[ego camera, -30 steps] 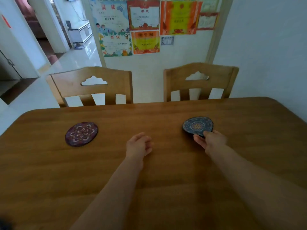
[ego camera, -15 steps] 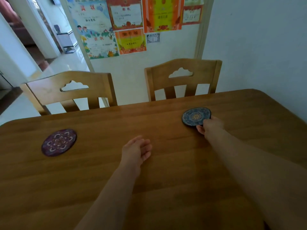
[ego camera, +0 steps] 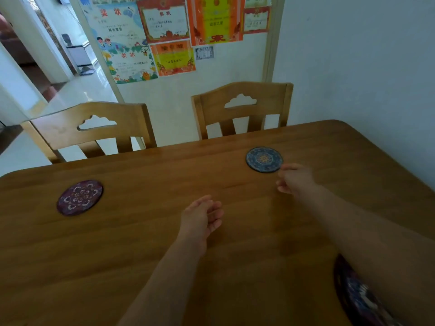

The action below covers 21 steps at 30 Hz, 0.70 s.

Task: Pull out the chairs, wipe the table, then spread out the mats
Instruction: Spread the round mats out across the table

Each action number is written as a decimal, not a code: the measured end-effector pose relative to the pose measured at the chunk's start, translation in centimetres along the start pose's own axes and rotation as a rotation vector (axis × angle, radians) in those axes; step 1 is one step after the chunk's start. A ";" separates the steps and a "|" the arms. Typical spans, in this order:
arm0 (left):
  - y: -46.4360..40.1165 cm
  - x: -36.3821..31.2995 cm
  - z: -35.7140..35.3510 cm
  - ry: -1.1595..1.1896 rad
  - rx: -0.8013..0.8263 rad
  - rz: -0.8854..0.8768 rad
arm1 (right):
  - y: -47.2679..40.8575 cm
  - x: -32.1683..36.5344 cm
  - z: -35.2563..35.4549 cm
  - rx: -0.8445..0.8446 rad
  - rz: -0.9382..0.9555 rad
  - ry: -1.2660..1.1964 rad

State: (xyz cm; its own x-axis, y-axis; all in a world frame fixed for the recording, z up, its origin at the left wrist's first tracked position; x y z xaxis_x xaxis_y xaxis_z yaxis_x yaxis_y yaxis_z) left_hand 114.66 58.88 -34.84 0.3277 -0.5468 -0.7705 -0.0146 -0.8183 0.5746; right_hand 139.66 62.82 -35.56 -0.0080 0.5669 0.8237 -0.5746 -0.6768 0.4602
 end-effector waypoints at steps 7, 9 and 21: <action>6.9 5.5 -3.8 -0.084 0.125 0.136 | 6.2 -5.7 10.4 0.131 0.073 0.308; 8.6 7.5 -5.1 -0.080 0.181 0.180 | 7.1 -7.8 13.8 0.091 0.084 0.382; 15.7 15.9 -11.3 -0.259 0.240 0.370 | 11.3 -17.9 26.2 -0.170 -0.181 0.649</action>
State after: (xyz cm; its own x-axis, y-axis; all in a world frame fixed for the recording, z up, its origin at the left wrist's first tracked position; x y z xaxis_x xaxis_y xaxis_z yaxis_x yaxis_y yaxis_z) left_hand 130.31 39.29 -34.94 0.0155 -0.8086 -0.5882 -0.3120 -0.5628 0.7654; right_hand 154.76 32.75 -36.46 -0.3570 0.8661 0.3497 -0.7331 -0.4919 0.4698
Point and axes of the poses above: each hand's wrist, its own y-axis away from the middle knuckle, its own z-axis out of the back of the hand, x = y × z, the point moved 2 cm from there along -y, towards the middle knuckle, and after that the axes turned 8 degrees about y, right-handed, at the moved point
